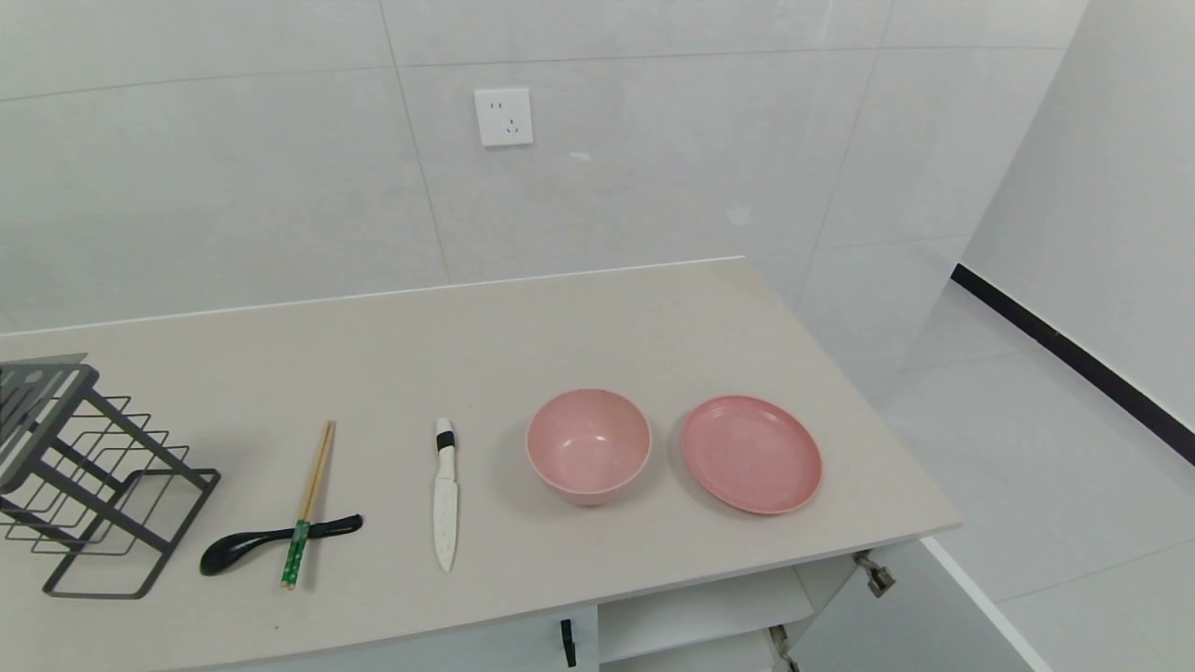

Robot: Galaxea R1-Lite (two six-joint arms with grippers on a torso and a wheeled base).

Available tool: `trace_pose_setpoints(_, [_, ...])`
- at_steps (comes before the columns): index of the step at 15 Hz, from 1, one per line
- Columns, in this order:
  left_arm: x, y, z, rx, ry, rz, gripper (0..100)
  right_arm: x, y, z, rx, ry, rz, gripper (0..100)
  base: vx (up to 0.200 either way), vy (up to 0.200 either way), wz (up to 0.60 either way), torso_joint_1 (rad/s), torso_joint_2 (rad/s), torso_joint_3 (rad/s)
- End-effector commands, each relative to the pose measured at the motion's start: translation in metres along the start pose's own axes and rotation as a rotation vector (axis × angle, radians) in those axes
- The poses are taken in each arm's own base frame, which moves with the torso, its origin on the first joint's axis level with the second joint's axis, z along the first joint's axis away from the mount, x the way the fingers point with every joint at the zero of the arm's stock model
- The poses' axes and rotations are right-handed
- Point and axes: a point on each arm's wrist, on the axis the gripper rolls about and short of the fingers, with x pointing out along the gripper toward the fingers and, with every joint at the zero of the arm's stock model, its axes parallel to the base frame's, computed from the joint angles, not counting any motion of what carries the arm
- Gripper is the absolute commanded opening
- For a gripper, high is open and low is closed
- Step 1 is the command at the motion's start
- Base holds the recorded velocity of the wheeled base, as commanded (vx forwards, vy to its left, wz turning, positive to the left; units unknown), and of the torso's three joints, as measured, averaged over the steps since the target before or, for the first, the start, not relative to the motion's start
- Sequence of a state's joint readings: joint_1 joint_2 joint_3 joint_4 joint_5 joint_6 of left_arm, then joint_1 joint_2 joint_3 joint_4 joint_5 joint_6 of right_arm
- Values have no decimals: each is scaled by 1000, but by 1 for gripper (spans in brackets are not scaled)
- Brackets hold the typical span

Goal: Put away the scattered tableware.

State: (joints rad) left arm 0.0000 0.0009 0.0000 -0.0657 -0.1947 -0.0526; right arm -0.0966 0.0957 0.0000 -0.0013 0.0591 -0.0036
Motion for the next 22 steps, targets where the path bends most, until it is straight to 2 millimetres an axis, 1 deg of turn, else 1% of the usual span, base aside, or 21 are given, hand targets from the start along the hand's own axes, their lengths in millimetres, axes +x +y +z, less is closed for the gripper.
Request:
trace_pose_setpoints(1, [0,0,0,1,4,-9,100,0,0,0,2,1,-1,100,0,0,0,0,0,0])
trace_pose_setpoints(3, [0,0,0,10,1,-15,100,0,0,0,-6,1,1,100,0,0,0,0,0,0])
trace_pose_setpoints(5, [0,-1,4,69,-32,-24,100,0,0,1,-26,-12,10,100,0,0,0,0,0,0])
trace_pose_setpoints(6, [-1,-2,18,94,-169,-27,100,0,0,10,-30,-98,10,100,0,0,0,0,0,0])
trace_pose_setpoints(7, [-3,-2,25,100,-244,-30,100,-2,0,21,-41,-209,6,100,0,0,0,0,0,0])
trace_pose_setpoints(8, [-5,-3,31,85,-283,-53,100,-5,2,34,-46,-285,26,100,0,0,0,0,0,0])
trace_pose_setpoints(9, [-5,-4,35,73,-286,-87,100,-7,3,43,-54,-296,68,100,0,0,0,0,0,0])
trace_pose_setpoints(10, [-8,-7,53,47,-296,-181,100,-7,6,63,-55,-282,177,100,0,0,0,0,0,0])
trace_pose_setpoints(11, [-6,-9,71,25,-250,-233,100,-3,7,85,-33,-256,274,100,0,0,0,0,0,0])
trace_pose_setpoints(12, [-4,-10,90,20,-212,-271,100,9,7,101,-1,-199,346,100,0,0,0,0,0,0])
trace_pose_setpoints(13, [3,-11,107,16,-172,-325,100,20,7,111,9,-151,393,100,0,0,0,0,0,0])
trace_pose_setpoints(14, [12,-10,119,9,-144,-347,100,32,7,116,18,-96,429,100,0,0,0,0,0,0])
trace_pose_setpoints(16, [34,-7,135,-8,-81,-344,100,52,7,120,24,-25,452,100,0,0,0,0,0,0])
trace_pose_setpoints(17, [48,-5,139,-11,-38,-342,100,64,7,122,23,-2,452,100,0,0,0,0,0,0])
trace_pose_setpoints(18, [60,-3,137,-7,6,-339,100,73,7,122,18,9,451,100,0,0,0,0,0,0])
trace_pose_setpoints(19, [72,0,132,24,64,-339,100,81,7,121,20,31,453,100,0,0,0,0,0,0])
trace_pose_setpoints(20, [83,2,124,84,116,-346,100,86,7,119,25,56,460,100,0,0,0,0,0,0])
trace_pose_setpoints(21, [90,3,121,110,141,-359,100,88,8,117,26,67,466,100,0,0,0,0,0,0])
trace_pose_setpoints(22, [108,2,114,121,211,-437,100,91,10,114,29,94,495,100,0,0,0,0,0,0])
